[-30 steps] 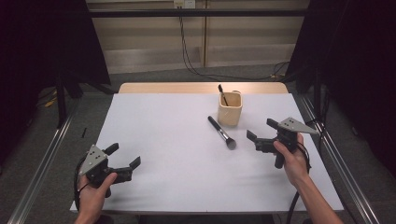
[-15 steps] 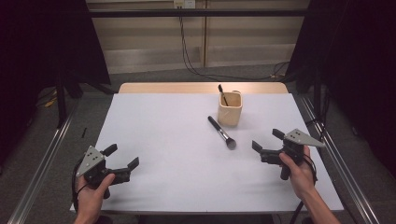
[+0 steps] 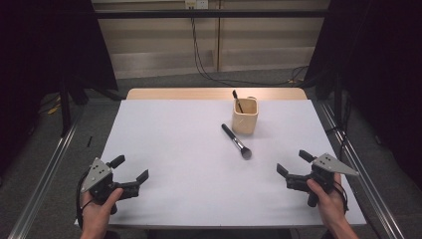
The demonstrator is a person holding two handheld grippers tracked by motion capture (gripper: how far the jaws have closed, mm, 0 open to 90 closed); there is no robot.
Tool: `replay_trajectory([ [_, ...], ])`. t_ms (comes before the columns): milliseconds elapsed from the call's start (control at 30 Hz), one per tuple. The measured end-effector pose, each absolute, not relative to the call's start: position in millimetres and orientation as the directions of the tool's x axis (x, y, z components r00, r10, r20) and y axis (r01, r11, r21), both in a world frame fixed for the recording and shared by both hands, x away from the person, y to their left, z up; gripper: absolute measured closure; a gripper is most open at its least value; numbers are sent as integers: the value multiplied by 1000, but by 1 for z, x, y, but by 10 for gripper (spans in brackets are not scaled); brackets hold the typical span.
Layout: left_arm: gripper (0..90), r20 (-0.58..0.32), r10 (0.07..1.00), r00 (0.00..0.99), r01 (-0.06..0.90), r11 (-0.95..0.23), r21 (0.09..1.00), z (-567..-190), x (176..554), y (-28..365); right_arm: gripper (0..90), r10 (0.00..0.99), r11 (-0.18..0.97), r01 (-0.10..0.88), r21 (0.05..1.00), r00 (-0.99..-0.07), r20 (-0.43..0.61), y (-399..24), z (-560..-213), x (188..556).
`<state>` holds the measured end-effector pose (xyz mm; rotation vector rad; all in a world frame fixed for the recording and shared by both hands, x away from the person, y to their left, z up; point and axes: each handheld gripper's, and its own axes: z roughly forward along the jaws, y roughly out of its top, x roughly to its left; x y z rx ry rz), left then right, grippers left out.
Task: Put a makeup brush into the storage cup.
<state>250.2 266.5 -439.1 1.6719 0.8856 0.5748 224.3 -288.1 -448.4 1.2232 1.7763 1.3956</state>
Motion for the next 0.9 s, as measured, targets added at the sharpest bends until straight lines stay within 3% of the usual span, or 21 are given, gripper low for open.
replay_trajectory([
  [900,28,-85,799,596,264,-94,960,-441,254,270,20,895,36,328,944,-431,116,-291,-453,219],
])
